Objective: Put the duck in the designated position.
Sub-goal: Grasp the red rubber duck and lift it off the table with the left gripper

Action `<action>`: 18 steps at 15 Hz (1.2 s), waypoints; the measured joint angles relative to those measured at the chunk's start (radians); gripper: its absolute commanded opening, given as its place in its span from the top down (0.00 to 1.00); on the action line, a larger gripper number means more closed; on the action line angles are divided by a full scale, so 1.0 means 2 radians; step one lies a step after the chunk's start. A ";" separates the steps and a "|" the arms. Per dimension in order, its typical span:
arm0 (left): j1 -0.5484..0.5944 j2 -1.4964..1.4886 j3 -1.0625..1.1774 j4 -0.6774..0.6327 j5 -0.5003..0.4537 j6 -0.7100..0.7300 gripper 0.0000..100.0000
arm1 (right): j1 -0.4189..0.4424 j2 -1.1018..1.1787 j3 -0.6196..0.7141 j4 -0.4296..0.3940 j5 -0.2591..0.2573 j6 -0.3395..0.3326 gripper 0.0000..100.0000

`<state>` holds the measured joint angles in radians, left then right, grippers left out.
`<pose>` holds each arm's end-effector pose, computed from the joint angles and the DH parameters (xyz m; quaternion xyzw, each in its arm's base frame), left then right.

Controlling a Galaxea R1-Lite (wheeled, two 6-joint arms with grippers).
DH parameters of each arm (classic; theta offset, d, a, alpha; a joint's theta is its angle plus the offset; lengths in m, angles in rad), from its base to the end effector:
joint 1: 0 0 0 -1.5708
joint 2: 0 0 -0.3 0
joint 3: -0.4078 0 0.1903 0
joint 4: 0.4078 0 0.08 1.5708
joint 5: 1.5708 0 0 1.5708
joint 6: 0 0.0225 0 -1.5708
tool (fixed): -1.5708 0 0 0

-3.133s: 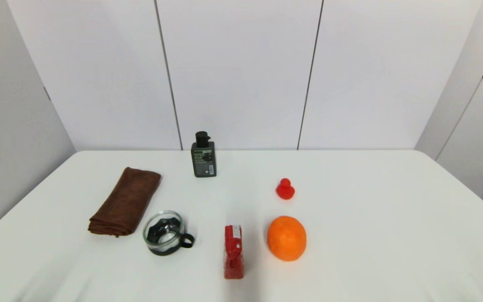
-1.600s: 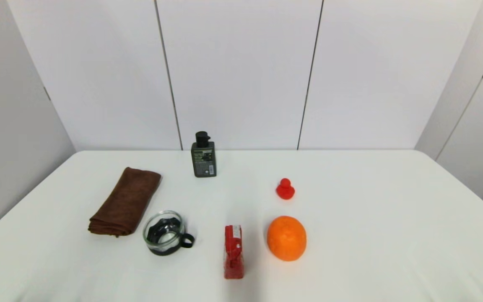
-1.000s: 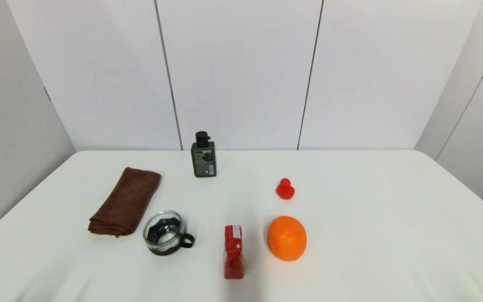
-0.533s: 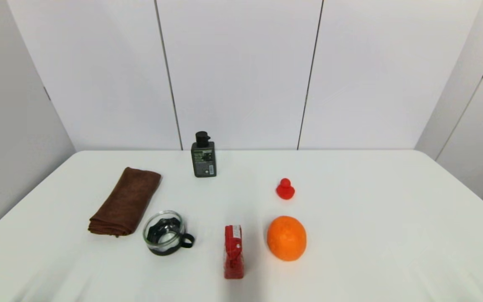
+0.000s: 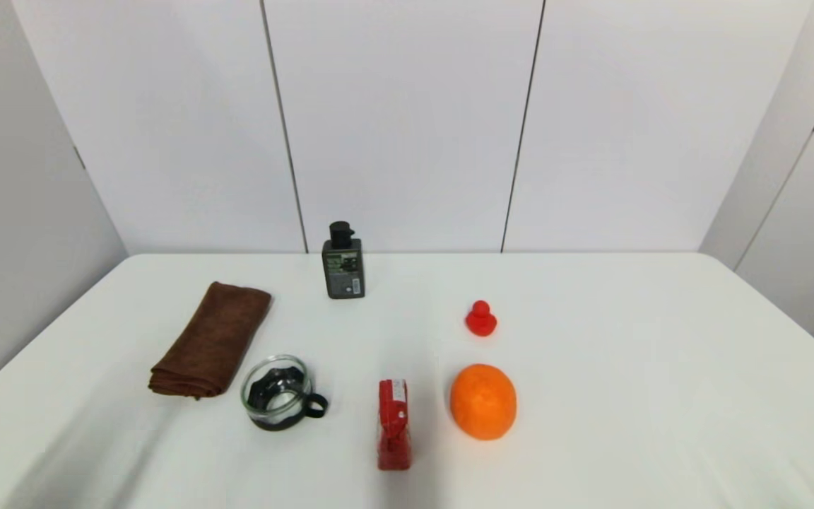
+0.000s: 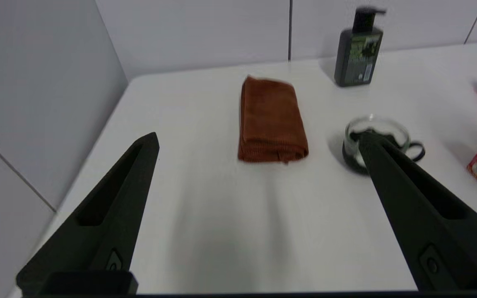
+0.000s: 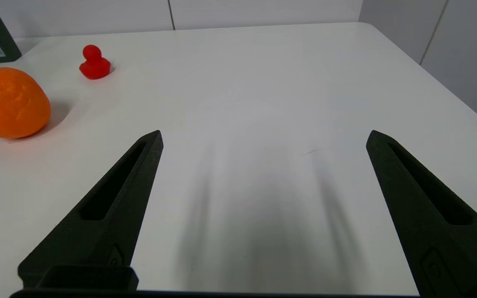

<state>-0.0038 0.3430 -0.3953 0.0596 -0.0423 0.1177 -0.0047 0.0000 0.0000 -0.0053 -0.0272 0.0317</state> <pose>-0.0095 -0.0009 0.1846 0.0587 0.0023 -0.0232 0.9980 -0.0228 -0.0005 0.0760 0.0159 -0.0029 -0.0159 0.9997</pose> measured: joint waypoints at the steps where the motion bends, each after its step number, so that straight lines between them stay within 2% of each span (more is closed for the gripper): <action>1: -0.003 0.034 -0.039 0.000 0.000 0.005 0.00 | 0.000 0.000 0.000 0.000 0.000 0.000 0.00; 5: -0.024 0.154 -0.191 0.001 -0.002 0.030 0.00 | 0.000 0.000 0.000 0.000 0.000 0.000 0.00; 10: -0.090 0.300 -0.357 0.001 -0.002 0.039 0.00 | 0.000 0.000 0.000 0.000 0.000 0.000 0.00; 18: -0.257 0.523 -0.596 0.004 -0.002 0.039 0.00 | 0.000 0.000 0.000 0.000 0.000 0.000 0.00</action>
<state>-0.5170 1.3887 -1.5879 0.0681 -0.0470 0.1962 -0.0047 0.0000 0.0000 -0.0057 -0.0272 0.0313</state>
